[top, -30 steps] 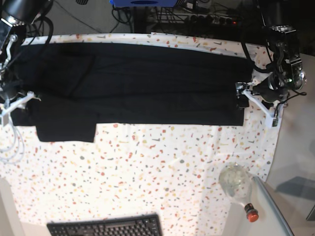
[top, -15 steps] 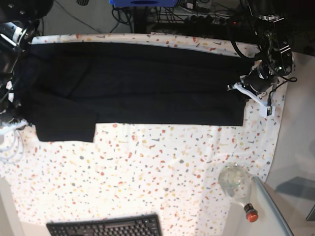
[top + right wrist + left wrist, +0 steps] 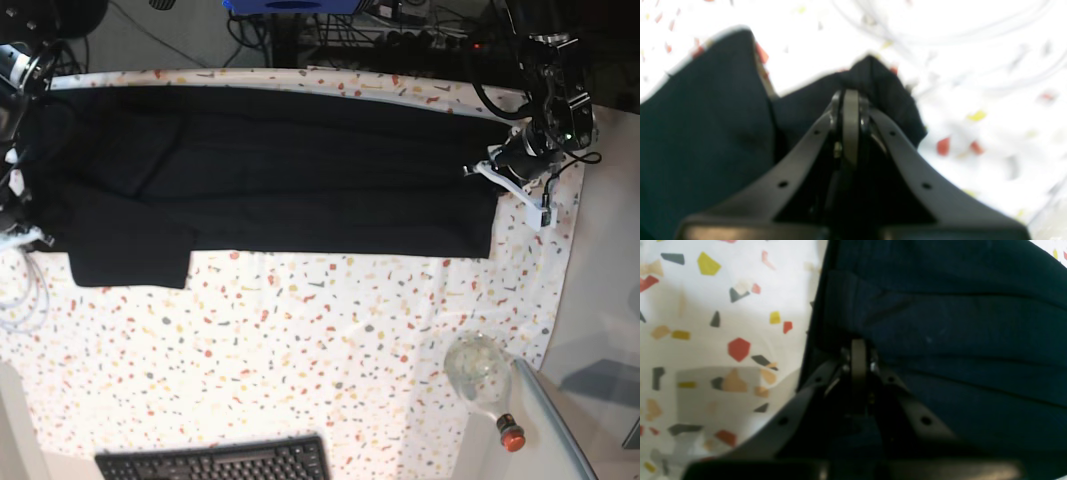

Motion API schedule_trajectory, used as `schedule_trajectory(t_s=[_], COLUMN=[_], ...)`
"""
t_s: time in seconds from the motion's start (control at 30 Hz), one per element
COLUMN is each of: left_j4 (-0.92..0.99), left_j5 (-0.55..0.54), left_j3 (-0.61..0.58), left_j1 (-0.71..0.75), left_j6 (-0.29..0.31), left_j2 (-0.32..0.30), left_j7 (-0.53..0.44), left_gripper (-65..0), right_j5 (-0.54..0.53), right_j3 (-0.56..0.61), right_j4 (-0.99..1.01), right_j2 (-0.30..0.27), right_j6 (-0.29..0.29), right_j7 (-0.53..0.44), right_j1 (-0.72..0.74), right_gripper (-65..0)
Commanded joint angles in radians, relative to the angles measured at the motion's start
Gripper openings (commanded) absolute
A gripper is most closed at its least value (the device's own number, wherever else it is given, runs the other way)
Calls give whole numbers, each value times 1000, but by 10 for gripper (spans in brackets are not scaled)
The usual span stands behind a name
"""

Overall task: Layout the t-shirt on the table in an organized manner, then fold the t-shirt properly
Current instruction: 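Regrasp the folded shirt ends with both grippers and pull them apart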

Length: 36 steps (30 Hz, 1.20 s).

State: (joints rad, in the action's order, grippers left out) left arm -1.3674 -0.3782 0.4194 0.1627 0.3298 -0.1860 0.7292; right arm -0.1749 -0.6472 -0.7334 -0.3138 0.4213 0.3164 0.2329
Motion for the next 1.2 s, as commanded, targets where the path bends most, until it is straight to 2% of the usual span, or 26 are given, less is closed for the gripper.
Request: schedule_trajectory(t_s=[0.0, 0.1, 0.2, 0.33, 0.4, 0.6, 0.83, 1.03, 1.13, 1.17], left_j4=[-47, -82, -79, -83, -80, -60, -59, -59, -59, -59], left_j5=[-18, -18, -17, -18, -14, -17, -18, -18, -18, -18], left_j3=[8, 43, 80, 91, 91, 92, 92, 92, 92, 92], left_j1=[-4, -2, -12, -12, -4, 7, 11, 13, 13, 13], left_j6=[4, 4, 5, 5, 5, 5, 5, 5, 5, 5], left_j2=[-13, -13, -10, -14, -16, -39, -45, -45, -45, -45], left_j7=[-18, -18, -20, -20, -20, -20, -20, -20, -20, -20], left_gripper=[-650, -650, -650, -650, -650, -650, -650, -650, -650, -650], right_j5=[-16, -13, -13, -13, -13, -12, -12, -12, -12, -12], right_j3=[-1, 23, 120, 158, 160, 165, 165, 165, 165, 166], right_j4=[-76, -216, -203, -82, -22, 73, 197, 199, 199, 199], right_j2=[3, 54, 52, 52, 48, 46, 34, 25, 0, -3], right_j6=[8, 8, 8, 8, 8, 4, 3, 3, 1, -22], right_j7=[-26, -21, 22, 31, 31, 26, -125, -132, -132, -132], right_j1=[10, 0, 53, 125, 158, 182, 187, 188, 190, 190], right_gripper=[-650, -650, -650, -416, -360, -359, -359, -359, -359, -357])
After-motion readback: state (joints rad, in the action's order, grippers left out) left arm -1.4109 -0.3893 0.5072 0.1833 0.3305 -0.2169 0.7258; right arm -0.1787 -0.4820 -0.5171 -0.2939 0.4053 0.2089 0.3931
